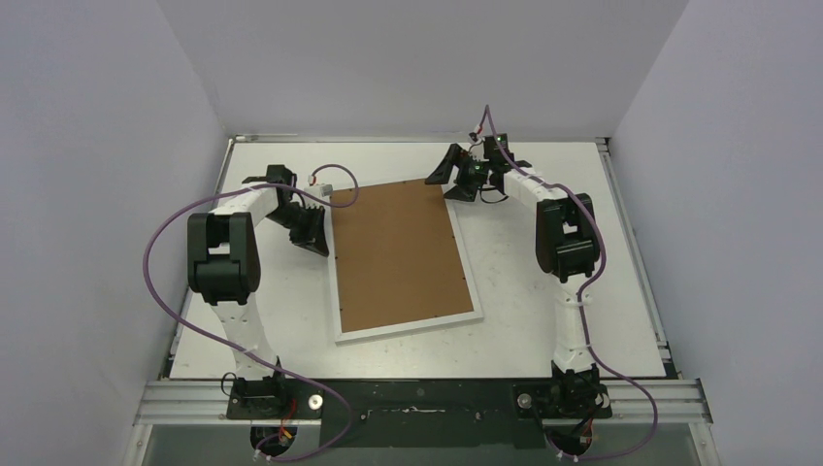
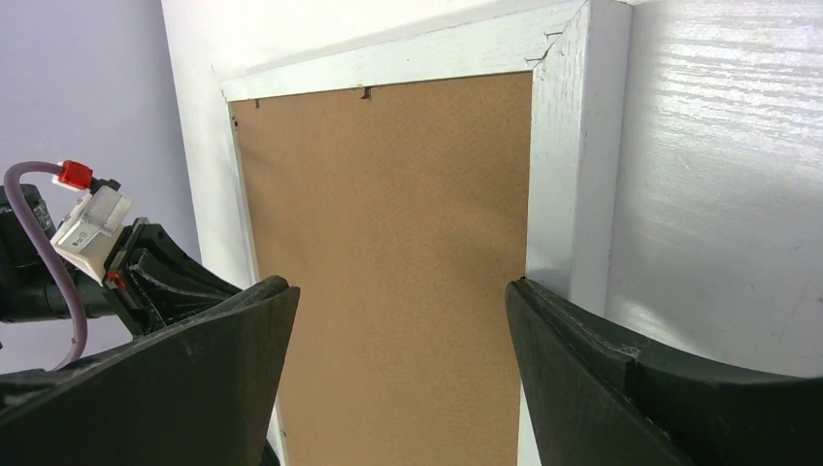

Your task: Put the photo into the frame

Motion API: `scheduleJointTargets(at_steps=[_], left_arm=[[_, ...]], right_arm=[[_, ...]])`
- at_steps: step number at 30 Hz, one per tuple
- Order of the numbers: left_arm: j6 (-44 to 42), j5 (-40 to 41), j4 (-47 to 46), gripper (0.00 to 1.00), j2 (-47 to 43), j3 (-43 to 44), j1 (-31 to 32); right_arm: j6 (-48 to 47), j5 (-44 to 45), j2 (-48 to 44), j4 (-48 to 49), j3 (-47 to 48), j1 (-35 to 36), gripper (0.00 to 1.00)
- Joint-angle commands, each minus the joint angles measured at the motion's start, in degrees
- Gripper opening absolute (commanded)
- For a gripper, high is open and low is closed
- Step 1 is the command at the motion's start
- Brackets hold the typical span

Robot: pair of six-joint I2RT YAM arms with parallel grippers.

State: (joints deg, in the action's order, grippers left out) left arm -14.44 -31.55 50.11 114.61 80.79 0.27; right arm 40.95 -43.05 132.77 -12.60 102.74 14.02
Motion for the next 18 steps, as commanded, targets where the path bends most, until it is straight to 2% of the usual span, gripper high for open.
scheduleJointTargets(at_steps=[1, 18], left_arm=[[-1.9, -0.5, -2.1, 0.01, 1.8, 1.3, 0.3], [-2.2, -1.0, -2.2, 0.01, 2.2, 1.4, 0.4]], right_arm=[[-1.8, 1.7, 1.1, -0.6, -1.4, 2.0, 0.81], [-3.1, 3.1, 3.3, -2.8, -1.3, 3.8, 0.81]])
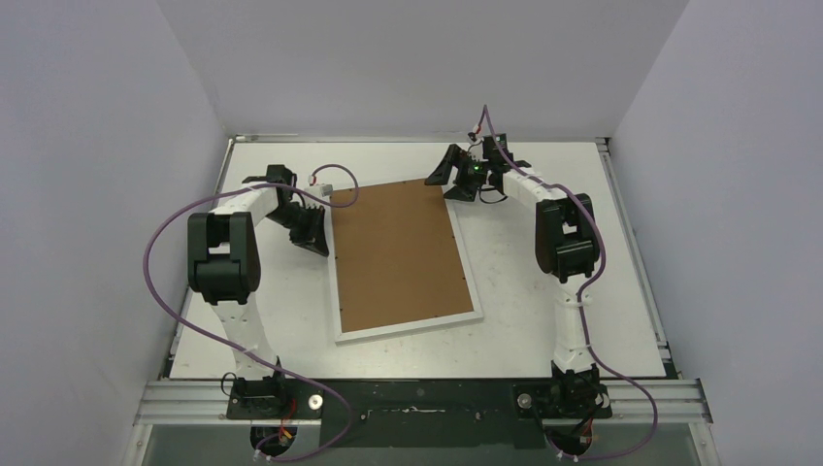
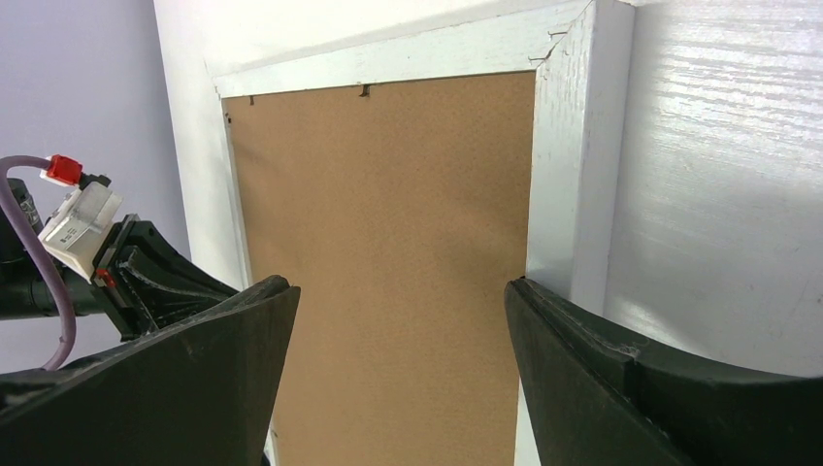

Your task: Put the photo into the frame

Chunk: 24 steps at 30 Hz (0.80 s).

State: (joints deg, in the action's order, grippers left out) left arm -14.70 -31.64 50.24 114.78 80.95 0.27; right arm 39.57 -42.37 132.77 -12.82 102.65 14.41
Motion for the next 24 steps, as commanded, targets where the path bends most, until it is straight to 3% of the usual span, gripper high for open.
scheduleJointTargets(at_steps=[1, 24], left_arm=[[-2.0, -0.9, -2.3, 0.00, 2.1, 1.2, 0.4], [-3.5, -1.4, -1.3, 0.00, 3.2, 2.7, 0.7]], right_arm=[[-1.8, 2.5, 3.5, -2.6, -1.3, 3.6, 0.81], [-3.6, 1.2, 6.9, -3.4, -7.4, 5.0, 0.81]])
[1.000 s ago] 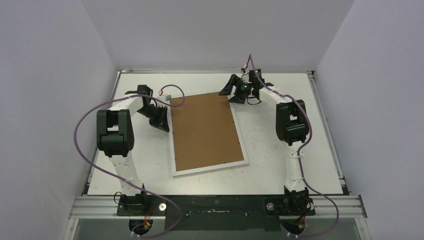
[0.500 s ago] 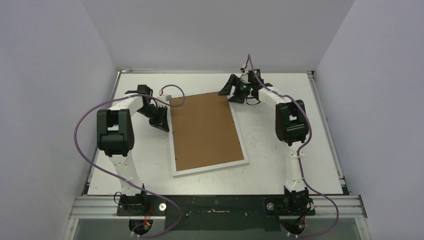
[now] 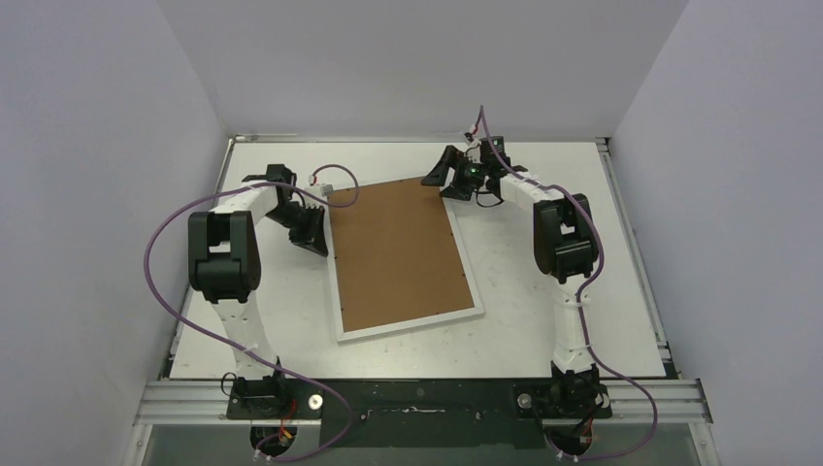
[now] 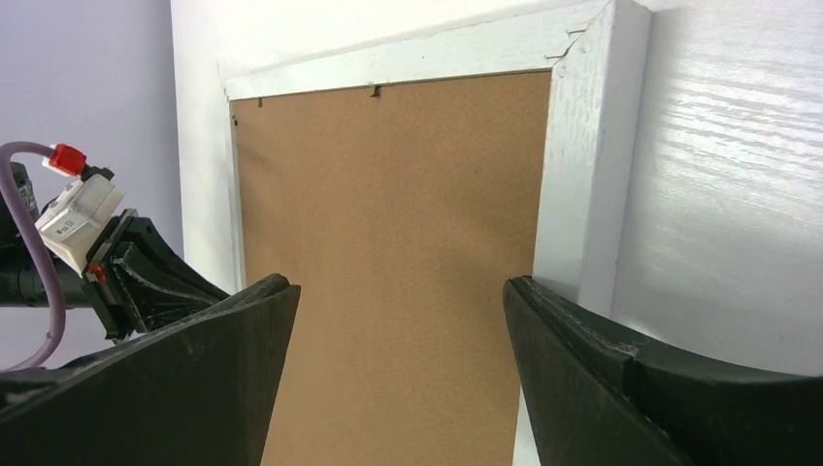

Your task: Put the photo into the frame

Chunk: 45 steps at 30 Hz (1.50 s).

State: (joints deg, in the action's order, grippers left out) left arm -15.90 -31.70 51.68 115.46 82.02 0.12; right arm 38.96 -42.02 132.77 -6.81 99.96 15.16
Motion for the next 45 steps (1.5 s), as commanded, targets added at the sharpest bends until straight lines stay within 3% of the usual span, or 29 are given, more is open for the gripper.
scheduleJointTargets(at_steps=[1, 12, 19, 25, 37, 45], left_arm=[[-2.5, -1.2, -2.7, 0.00, 2.7, 1.8, 0.8], [-2.6, -1.2, -2.5, 0.00, 3.0, 2.5, 1.3], [-2.0, -2.0, -1.7, 0.00, 1.7, 3.3, 0.8], [-1.6, -4.0, 0.5, 0.00, 2.3, 5.7, 0.2], [-3.4, -4.1, 4.3, 0.02, 2.0, 9.8, -4.2], [-1.1, -1.0, -1.0, 0.02, 4.5, 7.9, -4.4]], right_arm=[[-3.4, 0.4, 7.1, -9.8, -4.8, 4.3, 0.81], [-2.9, -1.8, 6.4, -9.5, -4.2, 4.3, 0.80], [4.3, -6.3, -2.1, 0.7, -2.8, 1.4, 0.82], [3.8, -2.7, -7.2, 2.4, -5.6, -1.7, 0.83], [4.6, -2.0, -6.5, 5.3, -5.8, -2.8, 0.84], [6.0, -1.6, -2.5, 5.6, -1.7, -2.6, 0.83]])
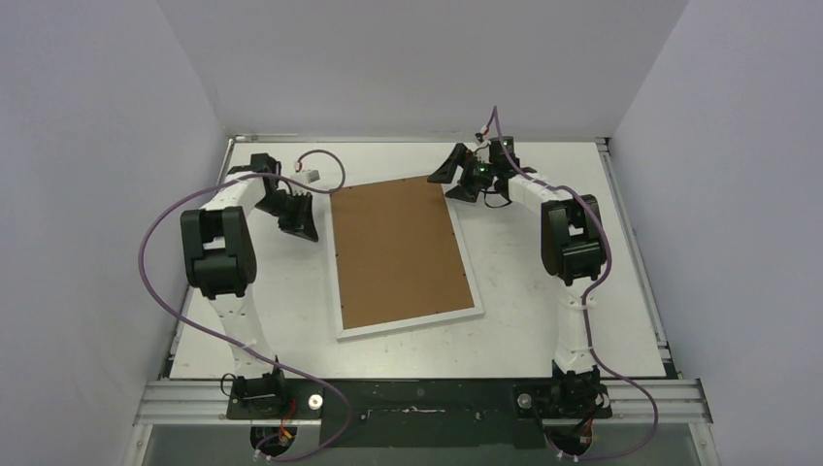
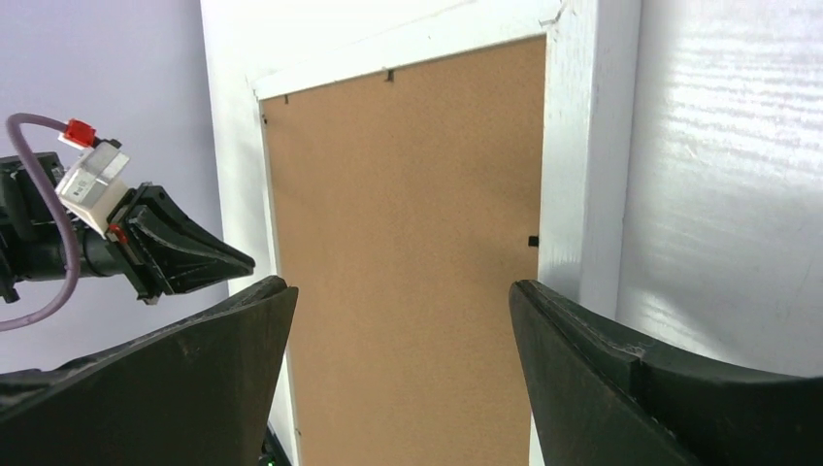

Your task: Put the photo into the frame

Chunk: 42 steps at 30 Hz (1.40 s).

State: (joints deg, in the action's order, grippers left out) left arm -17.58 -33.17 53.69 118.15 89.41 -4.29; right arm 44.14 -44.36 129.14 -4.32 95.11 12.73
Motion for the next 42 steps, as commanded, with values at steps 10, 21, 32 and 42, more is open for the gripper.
scheduleJointTargets(at_steps=[10, 21, 32, 42], left_arm=[[2.8, 1.0, -5.9, 0.01, 4.6, 1.3, 3.5], [3.9, -1.1, -3.2, 0.02, 4.9, 8.0, 3.2], [4.8, -3.8, 1.1, 0.38, -1.2, 8.3, 0.2], [12.7, -5.7, -6.3, 0.39, -4.3, -5.7, 2.0]], right_arm=[[1.8, 1.2, 4.5, 3.7, 3.2, 1.6, 0.83], [-0.3, 0.3, -6.2, 1.0, 1.1, -0.4, 0.94], [-17.9, 26.6, -20.3, -20.3, -9.5, 2.2, 0.93], [-18.1, 24.9, -21.9, -14.2, -22.0, 3.3, 0.94]])
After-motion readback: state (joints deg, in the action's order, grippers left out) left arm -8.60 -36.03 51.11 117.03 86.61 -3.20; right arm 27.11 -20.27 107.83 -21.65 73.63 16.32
